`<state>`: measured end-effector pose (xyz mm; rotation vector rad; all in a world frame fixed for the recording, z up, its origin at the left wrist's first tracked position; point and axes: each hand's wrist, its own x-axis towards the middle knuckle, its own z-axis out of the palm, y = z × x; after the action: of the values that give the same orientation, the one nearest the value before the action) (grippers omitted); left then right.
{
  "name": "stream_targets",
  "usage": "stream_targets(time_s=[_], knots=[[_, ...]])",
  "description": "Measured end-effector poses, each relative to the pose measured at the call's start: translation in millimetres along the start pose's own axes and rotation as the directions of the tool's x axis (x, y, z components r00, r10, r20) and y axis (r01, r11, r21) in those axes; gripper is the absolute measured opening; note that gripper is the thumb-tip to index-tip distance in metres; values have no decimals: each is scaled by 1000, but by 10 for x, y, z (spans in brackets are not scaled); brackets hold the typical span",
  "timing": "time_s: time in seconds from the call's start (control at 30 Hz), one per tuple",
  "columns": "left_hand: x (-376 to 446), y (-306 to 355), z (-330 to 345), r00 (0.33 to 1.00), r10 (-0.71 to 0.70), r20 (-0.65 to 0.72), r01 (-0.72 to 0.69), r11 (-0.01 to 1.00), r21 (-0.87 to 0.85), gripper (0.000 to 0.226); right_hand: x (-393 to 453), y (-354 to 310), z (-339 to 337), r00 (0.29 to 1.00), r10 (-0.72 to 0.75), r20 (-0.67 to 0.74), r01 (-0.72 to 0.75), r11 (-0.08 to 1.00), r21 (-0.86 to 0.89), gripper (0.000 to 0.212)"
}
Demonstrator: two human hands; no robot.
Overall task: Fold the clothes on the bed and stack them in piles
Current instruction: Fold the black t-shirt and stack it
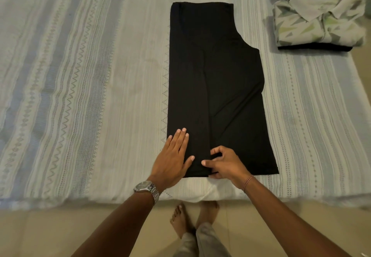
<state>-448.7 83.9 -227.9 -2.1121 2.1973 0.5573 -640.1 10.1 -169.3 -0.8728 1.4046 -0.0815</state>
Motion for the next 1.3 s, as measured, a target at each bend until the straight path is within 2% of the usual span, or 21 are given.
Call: stream_targets(time_s=[0.1, 0.17, 0.23, 0.3, 0.37, 0.47, 0.53, 0.6, 0.67, 0.7, 0.77, 0.83, 0.97, 1.03, 1.13, 1.3], knots=[[-126, -45, 16, 1000, -8, 12, 8, 1000, 18, 74, -53, 94, 33, 992, -39, -122, 33, 998, -53, 36], [-195, -51, 22, 1000, -18, 1, 18, 999, 31, 75, -49, 191, 47, 971, -105, -215, 51, 969, -243, 34], [-246, -37, 42, 999, -29, 15, 29, 999, 22, 75, -56, 268, 53, 936, -208, -283, 32, 853, -521, 35], [-316, -19, 62, 999, -46, 15, 46, 999, 11, 76, -100, 321, 74, 900, -303, -314, 6, 729, -684, 38], [-361, -10, 57, 998, -57, 15, 57, 998, 5, 77, -130, 357, 89, 884, -350, -309, 24, 695, -718, 40], [-374, 33, 12, 999, -50, 0, 50, 999, 1, 77, -178, 436, 31, 839, -410, -359, 74, 738, -670, 41], [-315, 101, -40, 999, -34, -32, 34, 999, -19, 75, -210, 466, -104, 763, -481, -432, 132, 770, -624, 36], [-201, 182, -95, 998, -2, -63, 0, 999, -33, 71, -231, 474, -273, 652, -560, -511, 184, 771, -609, 31], [-39, 296, -157, 995, 56, -83, -59, 998, -36, 67, -212, 478, -470, 544, -611, -575, 122, 735, -667, 33], [51, 361, -191, 993, 88, -81, -92, 995, -39, 66, -192, 481, -569, 520, -604, -604, 58, 730, -681, 37], [237, 506, -248, 987, 147, -70, -149, 988, -32, 62, -176, 485, -753, 557, -515, -652, -32, 771, -636, 43], [439, 668, -291, 981, 187, -58, -188, 982, -12, 60, -177, 493, -925, 655, -375, -656, -67, 836, -545, 44], [930, 930, -388, 966, 254, -52, -253, 967, 25, 53, -162, 538, -1160, 781, -230, -581, -29, 915, -401, 24], [1234, 1053, -466, 953, 299, -43, -296, 953, 61, 52, -138, 572, -1255, 822, -184, -539, -41, 925, -379, 24], [1743, 1257, -603, 929, 370, -17, -363, 918, 158, 61, -109, 646, -1391, 876, -117, -468, -46, 945, -323, 44], [2387, 1550, -862, 888, 452, 89, -455, 832, 317, 62, -93, 752, -1612, 923, -108, -370, 3, 962, -274, 53]])
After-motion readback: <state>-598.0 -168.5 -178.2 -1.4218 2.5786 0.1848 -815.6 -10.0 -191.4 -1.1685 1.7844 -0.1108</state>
